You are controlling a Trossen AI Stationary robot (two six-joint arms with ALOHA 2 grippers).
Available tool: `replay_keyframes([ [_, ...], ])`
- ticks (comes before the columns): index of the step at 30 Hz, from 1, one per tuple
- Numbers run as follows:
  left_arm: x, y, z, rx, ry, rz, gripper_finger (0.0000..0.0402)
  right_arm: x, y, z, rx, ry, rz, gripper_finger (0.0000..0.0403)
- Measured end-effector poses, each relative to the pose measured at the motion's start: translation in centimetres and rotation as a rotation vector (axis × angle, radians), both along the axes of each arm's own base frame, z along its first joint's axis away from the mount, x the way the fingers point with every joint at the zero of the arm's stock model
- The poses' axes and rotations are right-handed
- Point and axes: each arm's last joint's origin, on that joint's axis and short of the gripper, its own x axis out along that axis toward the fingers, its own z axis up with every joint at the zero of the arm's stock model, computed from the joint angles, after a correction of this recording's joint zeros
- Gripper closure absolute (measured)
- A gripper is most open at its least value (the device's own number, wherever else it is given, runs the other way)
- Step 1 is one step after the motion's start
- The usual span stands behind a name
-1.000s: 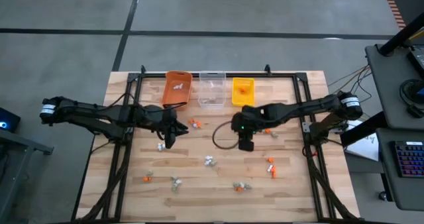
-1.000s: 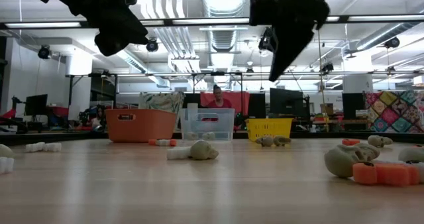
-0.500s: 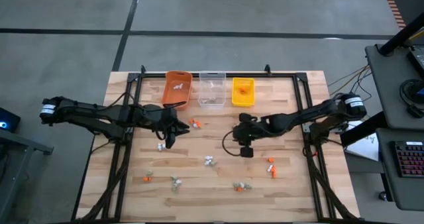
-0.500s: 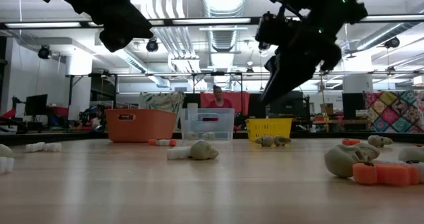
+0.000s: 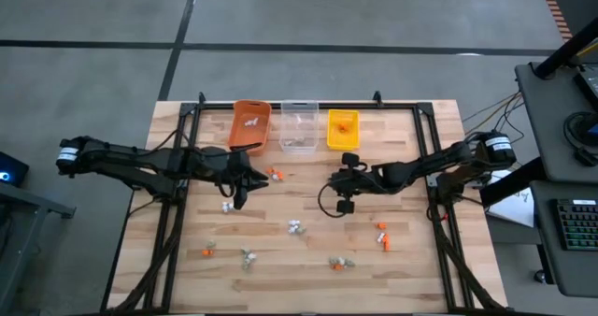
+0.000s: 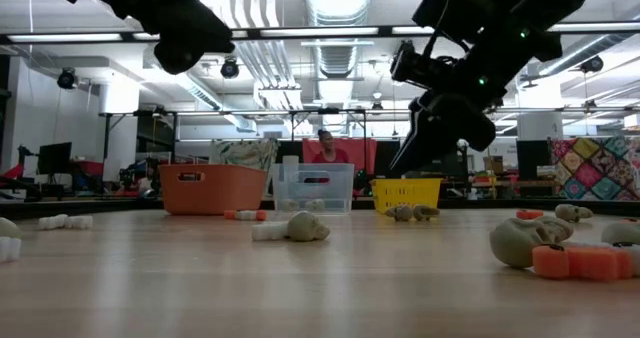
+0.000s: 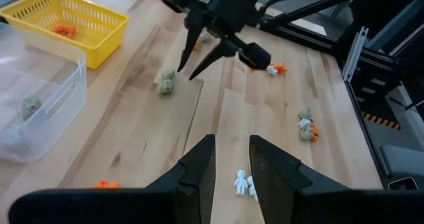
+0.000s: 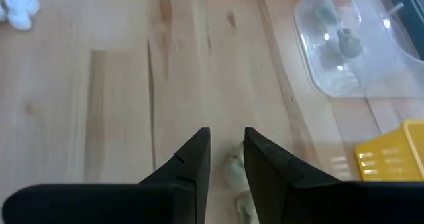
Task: Sort Halloween decoration
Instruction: Put the gray skull toy into the transparent bin
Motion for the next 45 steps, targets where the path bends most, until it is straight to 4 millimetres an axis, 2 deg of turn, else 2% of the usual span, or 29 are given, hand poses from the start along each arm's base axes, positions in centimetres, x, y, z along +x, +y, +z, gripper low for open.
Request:
replay_keyframes([
  [10,0.0,0.0,0.1,0.000,-0.010,0.000,0.0326,-1.6,-0.2,-2.1,-0.043,-0.179,0.024,0.0337],
  [14,0.1,0.0,0.1,0.006,-0.012,-0.003,0.0326,-2.2,-0.3,-2.8,-0.042,-0.175,0.020,0.0330],
  [22,0.2,0.0,0.3,0.039,-0.038,-0.018,0.0326,-2.2,-0.3,-2.7,0.000,-0.190,-0.016,0.0303],
  [33,0.2,0.0,0.4,0.046,-0.048,-0.022,0.0326,-2.1,-1.1,-3.8,0.033,-0.159,-0.079,0.0303],
  [41,0.3,0.0,0.5,0.054,-0.061,-0.025,0.0326,-2.0,-1.1,-3.8,0.011,-0.154,-0.062,0.0335],
  [45,0.3,0.0,0.6,0.069,-0.067,-0.032,0.0326,-2.0,-1.1,-3.8,0.031,-0.160,-0.075,0.0317],
])
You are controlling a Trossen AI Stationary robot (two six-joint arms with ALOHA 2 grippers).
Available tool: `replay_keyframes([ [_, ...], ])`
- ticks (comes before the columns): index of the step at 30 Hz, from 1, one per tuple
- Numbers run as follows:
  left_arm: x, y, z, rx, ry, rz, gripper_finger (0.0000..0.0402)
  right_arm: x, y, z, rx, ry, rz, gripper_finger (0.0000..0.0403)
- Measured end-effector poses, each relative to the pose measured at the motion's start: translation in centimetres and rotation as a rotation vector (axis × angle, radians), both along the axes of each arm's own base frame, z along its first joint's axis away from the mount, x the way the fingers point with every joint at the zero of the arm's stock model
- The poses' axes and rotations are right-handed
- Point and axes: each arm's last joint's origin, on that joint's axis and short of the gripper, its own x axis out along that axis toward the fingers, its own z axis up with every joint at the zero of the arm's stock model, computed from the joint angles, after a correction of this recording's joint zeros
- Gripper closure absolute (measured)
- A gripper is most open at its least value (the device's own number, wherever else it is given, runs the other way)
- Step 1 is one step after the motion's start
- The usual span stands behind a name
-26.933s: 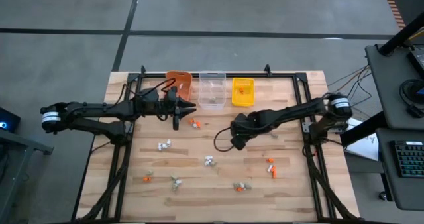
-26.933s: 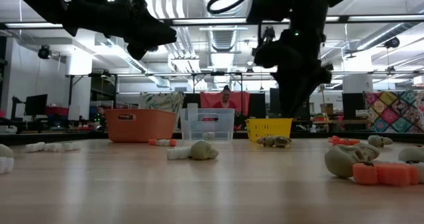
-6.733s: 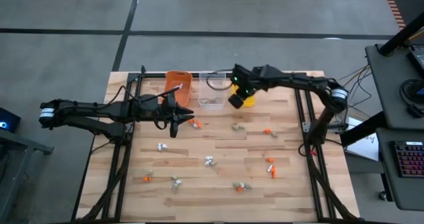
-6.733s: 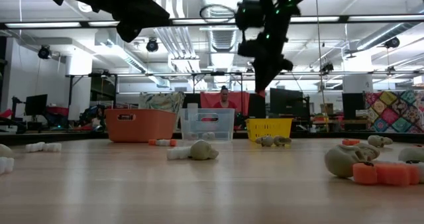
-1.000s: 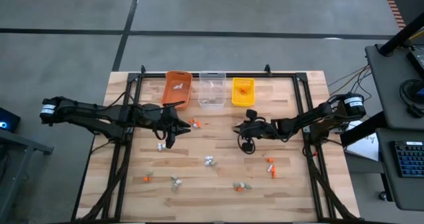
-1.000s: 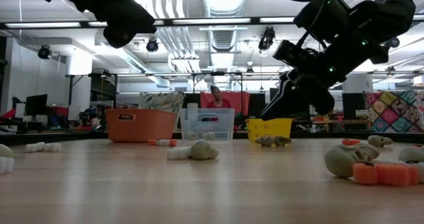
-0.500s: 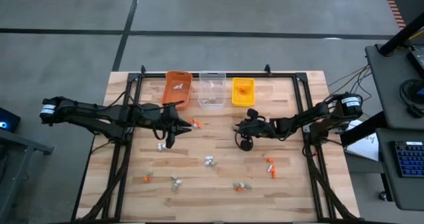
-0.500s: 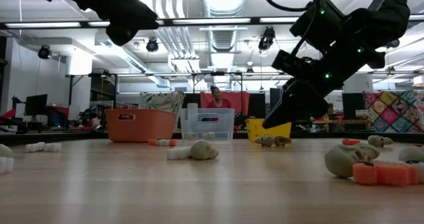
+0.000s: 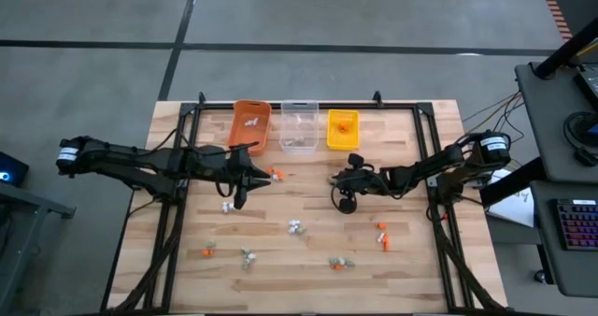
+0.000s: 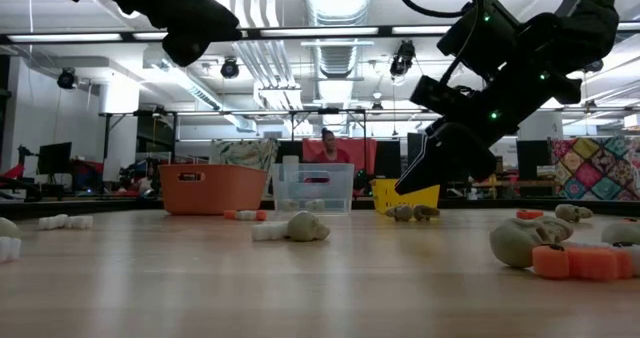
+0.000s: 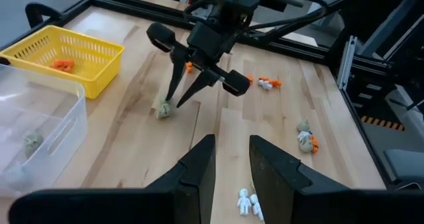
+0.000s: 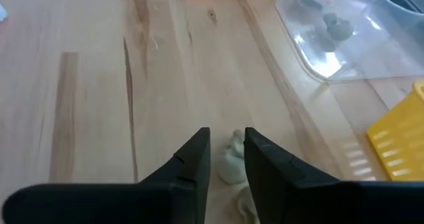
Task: Sort Halloween decoration
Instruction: Put the gray skull toy into the transparent bin
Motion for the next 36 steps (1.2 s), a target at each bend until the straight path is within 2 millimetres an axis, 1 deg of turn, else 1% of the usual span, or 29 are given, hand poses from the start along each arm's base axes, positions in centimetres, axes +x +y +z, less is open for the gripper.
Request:
replay_keyframes([
  [2,0.00,0.04,0.00,0.006,0.000,0.014,0.0326,-0.03,0.00,-0.04,0.011,0.003,-0.008,0.0306],
  [4,0.00,0.07,0.00,0.010,0.000,0.022,0.0326,-0.04,-0.10,-0.05,0.015,0.001,-0.016,0.0304],
  [10,0.00,0.08,0.00,0.010,0.000,0.023,0.0326,-0.03,-0.18,-0.01,0.004,-0.003,-0.031,0.0303],
  [14,0.00,0.08,0.00,0.010,0.000,0.024,0.0326,-0.05,-0.31,-0.02,-0.055,0.021,0.001,0.0305],
  [20,-0.01,0.08,0.00,0.010,-0.001,0.024,0.0326,-0.04,-0.31,-0.01,-0.021,0.007,-0.026,0.0309],
  [28,0.00,0.08,0.00,0.010,0.000,0.024,0.0326,-0.11,-0.33,-0.10,0.000,0.010,-0.042,0.0262],
  [36,0.00,0.08,0.01,0.017,-0.001,0.021,0.0326,-0.39,-0.74,-0.50,0.093,0.027,-0.104,0.0257],
])
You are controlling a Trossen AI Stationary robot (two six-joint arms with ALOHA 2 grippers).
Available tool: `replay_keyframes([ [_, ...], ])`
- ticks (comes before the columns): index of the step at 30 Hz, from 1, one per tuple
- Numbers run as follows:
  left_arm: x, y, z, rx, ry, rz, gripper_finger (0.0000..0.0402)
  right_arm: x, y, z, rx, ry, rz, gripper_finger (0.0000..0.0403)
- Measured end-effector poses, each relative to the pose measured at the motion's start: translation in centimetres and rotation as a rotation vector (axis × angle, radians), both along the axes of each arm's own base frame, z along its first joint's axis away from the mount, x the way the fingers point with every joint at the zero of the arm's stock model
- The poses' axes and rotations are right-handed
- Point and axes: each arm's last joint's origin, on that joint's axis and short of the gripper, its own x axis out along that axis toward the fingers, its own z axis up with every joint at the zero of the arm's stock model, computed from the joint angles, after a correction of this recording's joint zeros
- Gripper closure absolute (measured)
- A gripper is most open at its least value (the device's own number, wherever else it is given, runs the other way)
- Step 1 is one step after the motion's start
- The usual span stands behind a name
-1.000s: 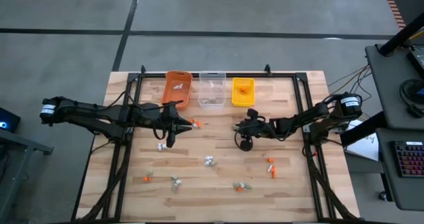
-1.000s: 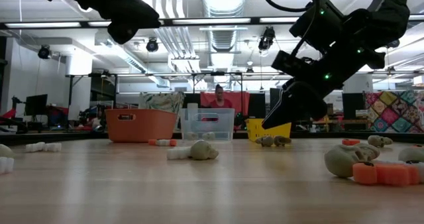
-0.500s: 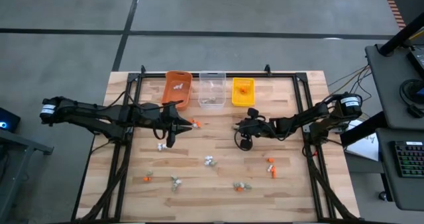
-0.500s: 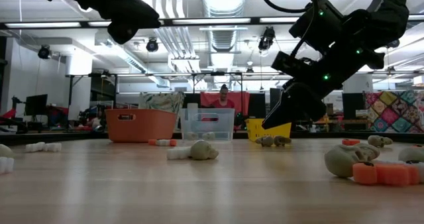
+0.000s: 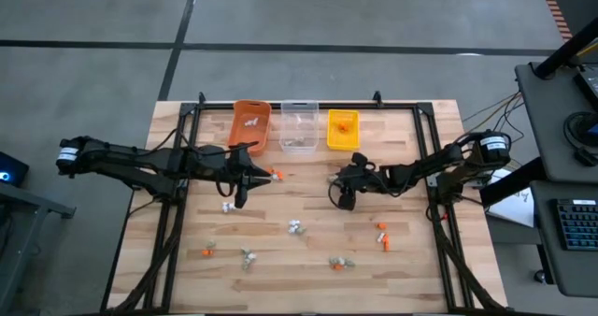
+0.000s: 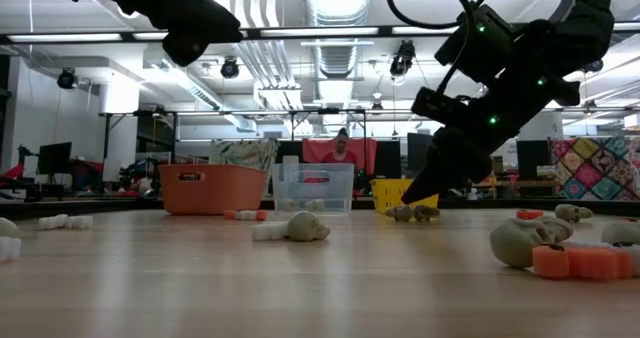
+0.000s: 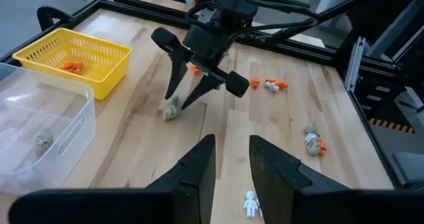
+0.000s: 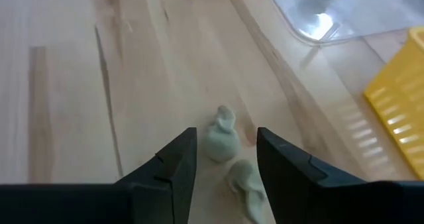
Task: Sort Halloween decoration
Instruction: Put the gray skull toy into the transparent bin
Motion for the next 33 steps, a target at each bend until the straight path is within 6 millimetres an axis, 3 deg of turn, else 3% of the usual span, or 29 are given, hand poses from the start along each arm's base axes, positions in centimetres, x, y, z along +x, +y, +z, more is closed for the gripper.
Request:
replay_keyframes([
  [33,0.0,0.1,0.0,0.037,0.000,0.040,0.0326,1.5,-0.2,1.5,0.018,0.036,-0.059,0.0259],
])
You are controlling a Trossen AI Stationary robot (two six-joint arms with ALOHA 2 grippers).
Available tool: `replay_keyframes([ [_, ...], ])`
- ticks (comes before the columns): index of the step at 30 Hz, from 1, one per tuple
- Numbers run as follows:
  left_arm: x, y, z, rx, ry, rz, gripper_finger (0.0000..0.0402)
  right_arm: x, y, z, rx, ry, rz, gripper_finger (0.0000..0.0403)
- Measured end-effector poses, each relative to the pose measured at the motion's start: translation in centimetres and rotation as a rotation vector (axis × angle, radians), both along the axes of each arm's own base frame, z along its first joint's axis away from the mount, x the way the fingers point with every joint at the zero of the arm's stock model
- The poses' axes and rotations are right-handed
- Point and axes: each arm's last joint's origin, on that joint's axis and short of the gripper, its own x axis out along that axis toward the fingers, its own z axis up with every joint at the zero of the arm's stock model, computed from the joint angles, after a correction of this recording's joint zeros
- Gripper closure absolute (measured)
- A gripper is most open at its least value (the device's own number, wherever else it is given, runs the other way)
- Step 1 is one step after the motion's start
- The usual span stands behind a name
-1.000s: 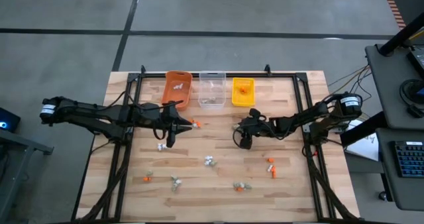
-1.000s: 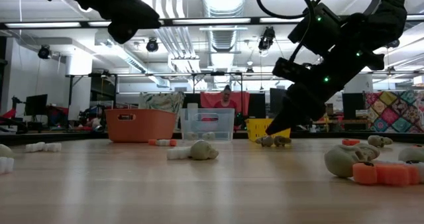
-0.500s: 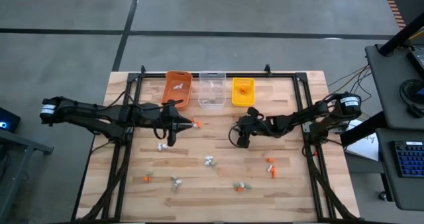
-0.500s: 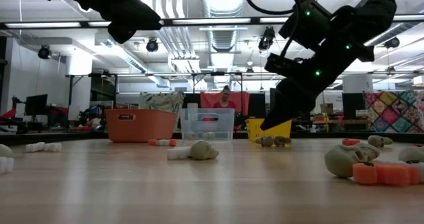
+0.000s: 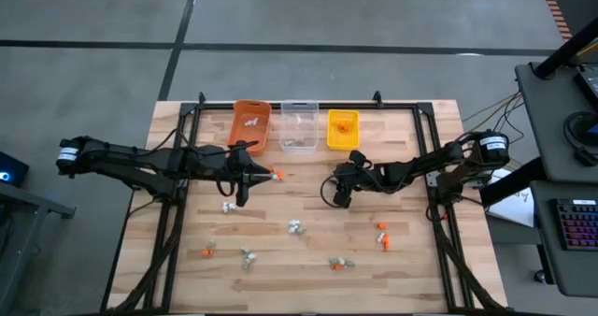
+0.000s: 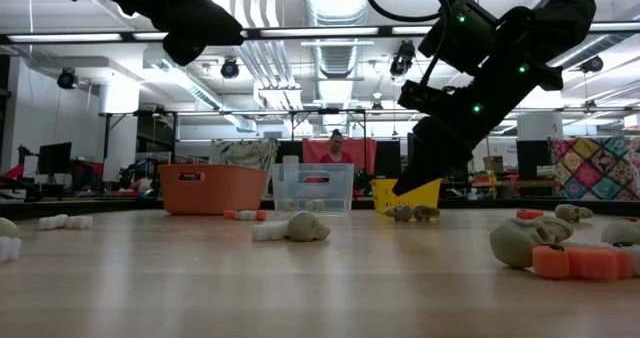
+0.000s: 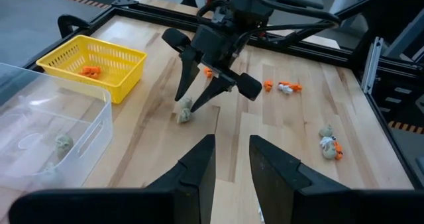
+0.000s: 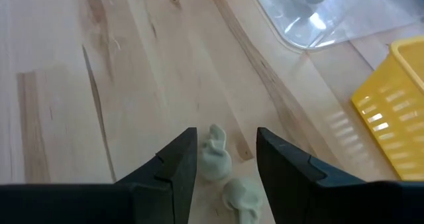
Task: Sort Halloween decoration
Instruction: Put the gray skull toy into the transparent bin
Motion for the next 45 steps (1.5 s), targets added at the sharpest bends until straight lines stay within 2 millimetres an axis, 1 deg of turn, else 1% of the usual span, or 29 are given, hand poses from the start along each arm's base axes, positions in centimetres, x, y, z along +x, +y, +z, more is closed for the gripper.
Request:
replay_keyframes([
  [4,0.0,0.0,0.0,0.000,0.000,0.000,0.0326,0.2,0.0,-0.4,0.000,0.001,0.000,0.0259],
  [8,0.0,0.0,0.0,0.000,0.001,0.000,0.0326,0.7,0.0,-1.4,-0.007,0.075,0.011,0.0259],
  [14,0.0,0.0,0.0,0.000,0.002,0.000,0.0326,2.8,0.0,-2.3,-0.015,0.173,0.013,0.0259],
  [17,0.0,0.0,0.0,0.000,0.001,-0.001,0.0326,3.5,0.0,-2.8,-0.018,0.226,0.015,0.0260],
  [22,0.0,0.0,0.0,0.000,0.002,0.000,0.0326,3.8,0.0,-2.6,-0.013,0.244,0.020,0.0273],
  [32,0.0,0.0,0.0,0.015,0.003,-0.007,0.0326,4.0,0.0,-1.8,0.014,0.227,0.057,0.0344],
  [37,0.0,0.0,0.0,0.016,0.003,-0.007,0.0326,4.4,0.1,-1.0,0.011,0.222,0.092,0.0359],
  [40,0.0,0.0,0.0,0.016,0.003,-0.008,0.0326,5.1,0.0,0.1,0.002,0.222,0.115,0.0370],
  [45,0.0,0.0,0.0,0.022,0.002,-0.010,0.0326,7.0,-0.9,3.3,0.015,0.208,0.135,0.0390],
])
